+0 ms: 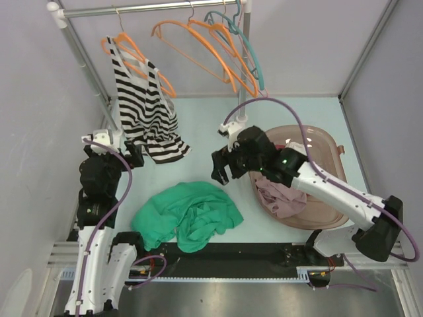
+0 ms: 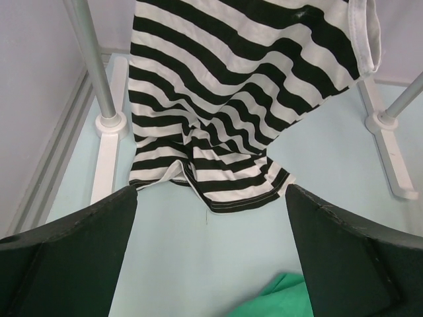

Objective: Place the tank top on the hanger

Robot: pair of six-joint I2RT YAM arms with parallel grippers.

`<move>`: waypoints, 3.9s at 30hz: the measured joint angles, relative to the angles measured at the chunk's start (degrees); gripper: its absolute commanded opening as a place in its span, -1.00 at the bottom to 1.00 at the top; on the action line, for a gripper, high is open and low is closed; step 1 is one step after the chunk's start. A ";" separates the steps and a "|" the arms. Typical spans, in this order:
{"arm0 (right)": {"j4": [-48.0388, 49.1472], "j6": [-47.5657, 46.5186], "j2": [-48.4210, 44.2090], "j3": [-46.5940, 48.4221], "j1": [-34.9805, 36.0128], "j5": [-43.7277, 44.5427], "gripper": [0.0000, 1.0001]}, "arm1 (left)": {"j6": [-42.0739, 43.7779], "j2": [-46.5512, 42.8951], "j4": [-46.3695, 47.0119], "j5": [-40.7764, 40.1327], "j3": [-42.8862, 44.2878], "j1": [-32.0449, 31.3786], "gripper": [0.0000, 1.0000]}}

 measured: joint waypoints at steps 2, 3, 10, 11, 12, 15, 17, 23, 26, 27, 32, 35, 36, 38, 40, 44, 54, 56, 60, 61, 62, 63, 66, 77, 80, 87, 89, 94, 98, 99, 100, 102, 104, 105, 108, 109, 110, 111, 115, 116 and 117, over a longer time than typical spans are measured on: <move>-0.22 0.44 1.09 -4.55 -0.09 0.70 0.69 | 0.07 0.66 -0.17 0.13 0.00 -0.15 0.99; -0.24 0.59 1.09 -6.40 -0.09 0.68 0.68 | 0.09 0.98 -0.26 0.28 0.02 -0.28 0.99; 6.71 5.33 -0.52 -18.01 0.26 -3.32 0.59 | 0.09 4.79 -0.76 2.38 0.02 -0.57 0.99; 8.00 6.14 -0.24 -19.08 0.68 -3.65 0.59 | 0.09 5.29 -0.92 2.86 0.02 -0.61 0.99; 8.90 6.60 0.15 -19.78 1.20 -3.93 0.60 | 0.09 5.88 -1.14 3.28 0.02 -0.63 0.99; 12.39 8.07 2.45 -21.22 3.26 -5.03 0.63 | 0.09 6.82 -1.92 4.20 0.02 -0.66 0.99; 14.23 8.70 4.33 -21.68 4.22 -5.31 0.64 | 0.09 6.91 -2.05 4.22 0.02 -0.66 0.99; 17.77 9.49 9.11 -23.17 6.32 -5.53 0.40 | 0.09 6.78 -2.10 3.91 0.02 -0.66 0.99; 19.50 10.14 11.34 -24.11 6.62 -5.60 0.04 | 0.07 6.56 -2.12 3.91 0.02 -0.66 0.99; 19.91 10.40 12.02 -24.20 6.62 -5.75 -0.09 | 0.09 6.49 -2.10 3.93 0.02 -0.66 0.99; 22.08 11.43 15.47 -24.15 6.43 -7.10 -1.00 | 0.09 6.51 -2.10 3.93 0.02 -0.66 0.99; 21.84 11.43 16.46 -23.69 5.18 -7.50 -1.00 | 0.09 6.49 -2.12 3.89 0.02 -0.66 0.99; 21.44 11.28 16.57 -23.41 4.33 -7.48 -1.00 | 0.09 6.49 -2.12 3.78 0.02 -0.81 0.99; 20.13 10.47 16.57 -22.34 1.77 -7.32 -1.00 | 0.07 6.38 -2.10 3.52 0.02 -1.62 0.99; 18.36 9.29 16.46 -20.39 -1.62 -6.62 -1.00 | 0.07 6.14 -2.14 3.28 0.02 -2.73 0.98; 15.06 6.43 13.86 -16.35 -7.93 -3.04 -1.00 | -0.52 5.70 -2.19 1.05 0.02 -6.23 0.97; 11.19 2.75 8.74 -15.04 -13.53 4.59 -1.00 | -9.77 8.39 -4.92 -8.26 -1.25 -27.71 0.99; 10.47 2.47 8.20 -15.08 -13.53 5.60 -1.00 | -12.98 7.87 -5.14 -7.78 -4.26 -30.14 0.99; 9.64 2.08 5.79 -15.34 -13.51 7.04 -1.00 | -17.99 5.27 -5.73 -4.55 -10.36 -30.73 0.99; 9.53 1.90 5.20 -15.34 -13.60 7.32 -1.00 | -18.95 4.57 -5.88 -3.78 -11.30 -30.75 0.99; 9.55 1.86 4.74 -15.34 -13.70 7.45 -1.00 | -20.04 3.72 -5.95 -2.64 -12.33 -30.75 0.99; 9.55 1.77 4.52 -15.34 -13.79 7.52 -1.00 | -20.90 3.04 -5.86 -1.68 -13.16 -30.80 0.99; 9.49 1.49 4.39 -15.37 -13.99 7.69 -1.00 | -23.37 2.38 -4.87 1.20 -15.54 -31.10 0.99; 9.51 1.51 4.11 -15.67 -14.08 6.75 -1.00 | -27.52 9.73 -1.53 1.49 -21.18 -32.87 -0.55; 9.29 1.53 3.21 -15.93 -14.08 6.54 -1.00 | -27.71 11.85 -0.37 0.92 -21.57 -32.89 -1.00; 7.87 1.49 -0.22 -15.13 -14.08 4.74 -1.00 | -24.85 6.80 -6.16 -2.49 -12.63 -32.98 -1.00; 7.37 1.49 -1.25 -14.23 -14.01 4.22 -1.00 | -23.34 5.62 -7.56 -4.02 -4.85 -32.98 -1.00; 6.73 1.51 -4.28 -13.18 -13.20 4.20 -1.00 | -17.94 8.81 -7.82 -2.27 10.03 -29.97 -1.00; 5.97 1.77 -6.23 -13.27 -11.67 4.31 -0.96 | -14.49 14.19 -8.50 4.68 11.37 -20.79 -0.55; 6.16 2.05 -6.67 -13.60 -10.95 4.42 -0.91 | -13.66 16.02 -8.90 6.25 11.13 -18.34 -0.15; 6.25 2.43 -7.15 -14.12 -10.01 4.37 -0.84 | -12.66 17.84 -9.40 7.32 10.99 -16.48 0.49; 6.19 2.99 -7.76 -15.56 -8.24 4.44 -0.36 | -10.47 22.56 -10.27 8.13 10.88 -13.60 0.78; 5.33 3.48 -7.80 -16.90 -6.97 4.39 0.07 | -9.01 26.38 -11.52 7.48 10.91 -12.04 0.94; 4.61 3.54 -7.80 -17.29 -6.75 4.46 0.17 | -8.26 27.74 -12.37 6.78 10.97 -11.67 0.98; 2.29 3.02 -8.33 -17.33 -6.73 4.81 0.43 | -6.75 28.57 -14.14 5.25 11.23 -11.32 0.99; 1.62 2.60 -8.87 -17.27 -6.75 4.81 0.46 | -6.27 27.98 -14.34 4.76 11.47 -11.32 0.99; 0.81 2.21 -9.70 -17.03 -6.78 4.83 0.50 | -5.49 27.15 -14.40 4.31 11.85 -11.32 0.99; -0.35 1.62 -10.73 -16.41 -6.78 4.76 0.51 | -4.76 26.14 -14.32 3.63 12.37 -11.32 0.99; -3.78 -0.48 -13.81 -9.94 -6.78 4.72 0.54 | -1.66 22.60 -12.26 0.92 13.90 -11.32 0.99; -4.31 -0.96 -14.05 -7.48 -6.78 4.76 0.54 | -1.01 22.05 -11.58 0.44 13.90 -11.32 0.99; -4.70 -1.38 -14.05 -5.29 -6.80 4.74 0.54 | -0.61 21.75 -11.10 0.02 13.86 -11.30 0.99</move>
